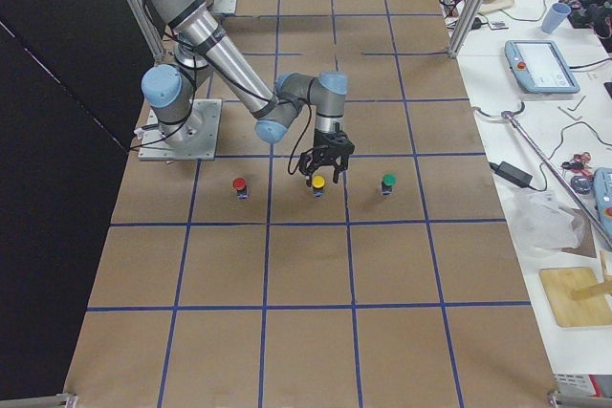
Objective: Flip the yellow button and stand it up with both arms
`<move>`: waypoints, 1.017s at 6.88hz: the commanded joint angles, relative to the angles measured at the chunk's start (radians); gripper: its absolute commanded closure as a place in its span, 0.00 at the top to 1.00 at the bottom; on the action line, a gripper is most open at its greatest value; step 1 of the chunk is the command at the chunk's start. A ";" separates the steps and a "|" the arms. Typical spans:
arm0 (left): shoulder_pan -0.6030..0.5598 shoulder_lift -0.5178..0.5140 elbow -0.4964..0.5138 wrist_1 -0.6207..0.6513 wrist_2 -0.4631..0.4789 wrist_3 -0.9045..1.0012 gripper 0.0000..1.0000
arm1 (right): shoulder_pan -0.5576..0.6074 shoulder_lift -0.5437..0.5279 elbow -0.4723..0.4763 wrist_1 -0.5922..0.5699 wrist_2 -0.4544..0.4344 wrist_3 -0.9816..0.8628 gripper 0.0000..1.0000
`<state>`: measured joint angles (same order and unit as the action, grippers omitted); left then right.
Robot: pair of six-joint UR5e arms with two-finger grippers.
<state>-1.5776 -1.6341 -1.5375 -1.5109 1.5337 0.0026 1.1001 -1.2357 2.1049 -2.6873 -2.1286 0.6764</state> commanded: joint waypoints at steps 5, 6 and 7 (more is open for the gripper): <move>-0.001 -0.001 -0.013 0.005 0.002 0.005 1.00 | 0.024 -0.186 -0.280 0.624 0.279 -0.331 1.00; 0.001 -0.003 -0.012 0.005 0.000 0.005 1.00 | 0.052 -0.241 -0.319 0.774 0.394 -0.345 1.00; 0.001 -0.003 -0.010 0.005 -0.003 0.005 1.00 | 0.104 -0.310 -0.338 0.863 0.491 -0.348 1.00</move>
<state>-1.5775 -1.6351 -1.5497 -1.5064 1.5337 0.0077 1.1552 -1.4709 1.8021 -1.9588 -1.7557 0.3403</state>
